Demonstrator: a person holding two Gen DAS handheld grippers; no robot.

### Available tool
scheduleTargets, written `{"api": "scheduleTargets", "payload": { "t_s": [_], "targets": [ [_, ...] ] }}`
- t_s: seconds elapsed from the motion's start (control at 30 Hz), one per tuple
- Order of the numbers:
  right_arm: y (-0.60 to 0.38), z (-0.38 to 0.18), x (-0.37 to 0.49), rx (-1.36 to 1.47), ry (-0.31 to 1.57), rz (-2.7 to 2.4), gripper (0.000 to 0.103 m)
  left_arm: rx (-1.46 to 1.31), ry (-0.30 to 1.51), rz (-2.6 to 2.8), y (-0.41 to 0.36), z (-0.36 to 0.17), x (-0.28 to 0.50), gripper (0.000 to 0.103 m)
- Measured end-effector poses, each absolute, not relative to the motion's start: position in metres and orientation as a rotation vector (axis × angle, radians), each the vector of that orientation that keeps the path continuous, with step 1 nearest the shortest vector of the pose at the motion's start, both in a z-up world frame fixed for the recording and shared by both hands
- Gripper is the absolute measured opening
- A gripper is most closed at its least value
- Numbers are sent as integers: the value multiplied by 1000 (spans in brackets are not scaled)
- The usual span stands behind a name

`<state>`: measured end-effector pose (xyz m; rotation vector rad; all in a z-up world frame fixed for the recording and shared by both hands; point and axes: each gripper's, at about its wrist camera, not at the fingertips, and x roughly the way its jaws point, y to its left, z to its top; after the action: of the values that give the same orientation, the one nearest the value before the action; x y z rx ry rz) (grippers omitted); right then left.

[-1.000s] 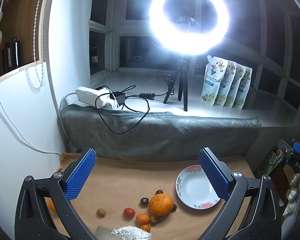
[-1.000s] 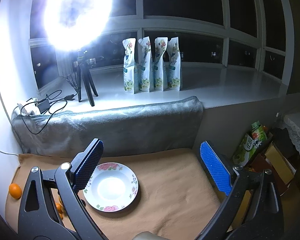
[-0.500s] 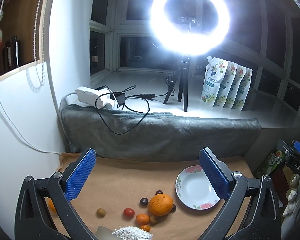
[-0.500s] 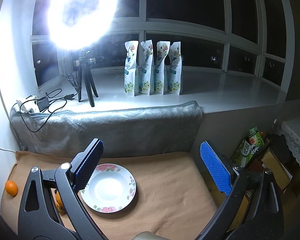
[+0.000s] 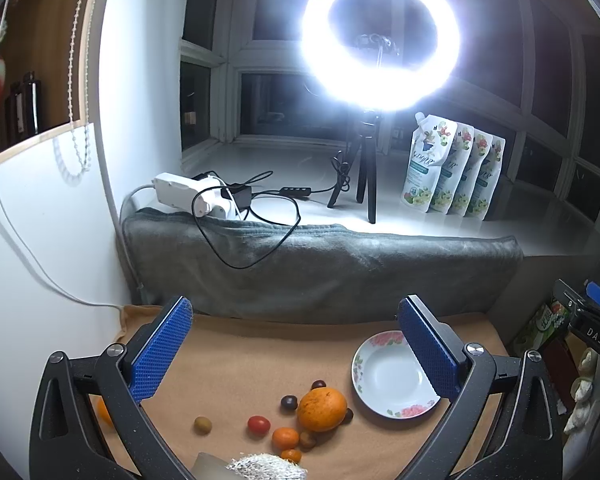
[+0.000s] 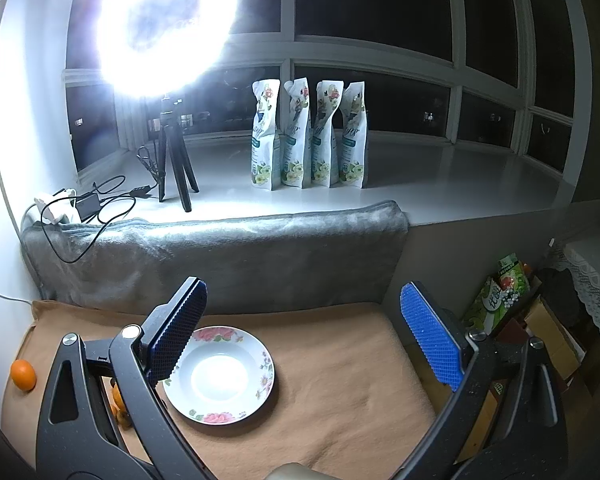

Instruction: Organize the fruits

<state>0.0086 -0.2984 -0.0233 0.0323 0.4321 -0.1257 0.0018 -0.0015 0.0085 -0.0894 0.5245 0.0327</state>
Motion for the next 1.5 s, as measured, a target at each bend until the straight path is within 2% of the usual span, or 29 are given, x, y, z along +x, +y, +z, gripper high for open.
{"api": "scheduleTargets", "payload": {
  "t_s": [1.13,1.5],
  "targets": [
    [-290,-33,13,36,458,-110,100,-97,546,33,2,3,4,102],
    [-293,-59,45,121,606,50,100,-141,648,46,17,-24,16,102]
  ]
}}
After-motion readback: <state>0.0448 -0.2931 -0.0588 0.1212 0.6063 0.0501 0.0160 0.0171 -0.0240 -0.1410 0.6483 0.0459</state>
